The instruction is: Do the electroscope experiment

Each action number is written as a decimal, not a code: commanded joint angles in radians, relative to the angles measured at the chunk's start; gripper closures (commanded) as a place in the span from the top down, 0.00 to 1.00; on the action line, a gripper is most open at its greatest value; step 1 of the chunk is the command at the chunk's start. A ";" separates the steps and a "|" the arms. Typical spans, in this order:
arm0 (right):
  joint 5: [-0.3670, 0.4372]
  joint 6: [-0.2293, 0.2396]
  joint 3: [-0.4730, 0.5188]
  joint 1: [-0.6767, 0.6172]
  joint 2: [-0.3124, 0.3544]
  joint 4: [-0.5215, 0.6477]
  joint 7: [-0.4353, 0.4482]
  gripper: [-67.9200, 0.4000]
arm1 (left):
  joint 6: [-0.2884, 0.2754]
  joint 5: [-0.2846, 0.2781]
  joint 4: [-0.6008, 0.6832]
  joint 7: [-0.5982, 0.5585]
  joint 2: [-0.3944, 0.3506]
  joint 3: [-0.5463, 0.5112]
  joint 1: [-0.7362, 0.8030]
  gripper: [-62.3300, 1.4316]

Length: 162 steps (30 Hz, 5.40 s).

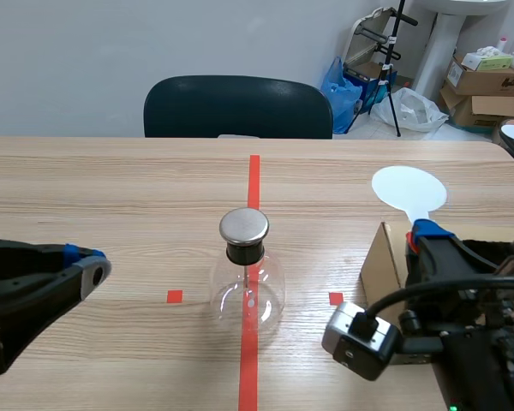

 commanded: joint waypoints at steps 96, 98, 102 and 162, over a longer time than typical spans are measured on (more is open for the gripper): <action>0.016 0.118 -0.145 0.136 0.021 0.015 0.017 0.02 | -0.106 0.251 -0.888 -0.496 0.071 0.707 -0.790 0.06; 0.016 0.118 -0.145 0.136 0.021 0.015 0.017 0.02 | -0.106 0.251 -0.888 -0.496 0.071 0.707 -0.790 0.06; 0.016 0.118 -0.145 0.136 0.021 0.015 0.016 0.02 | -0.106 0.251 -0.888 -0.496 0.071 0.707 -0.790 0.06; 0.016 0.121 -0.145 0.136 0.021 0.015 0.017 0.02 | -0.106 0.251 -0.888 -0.496 0.071 0.707 -0.790 0.06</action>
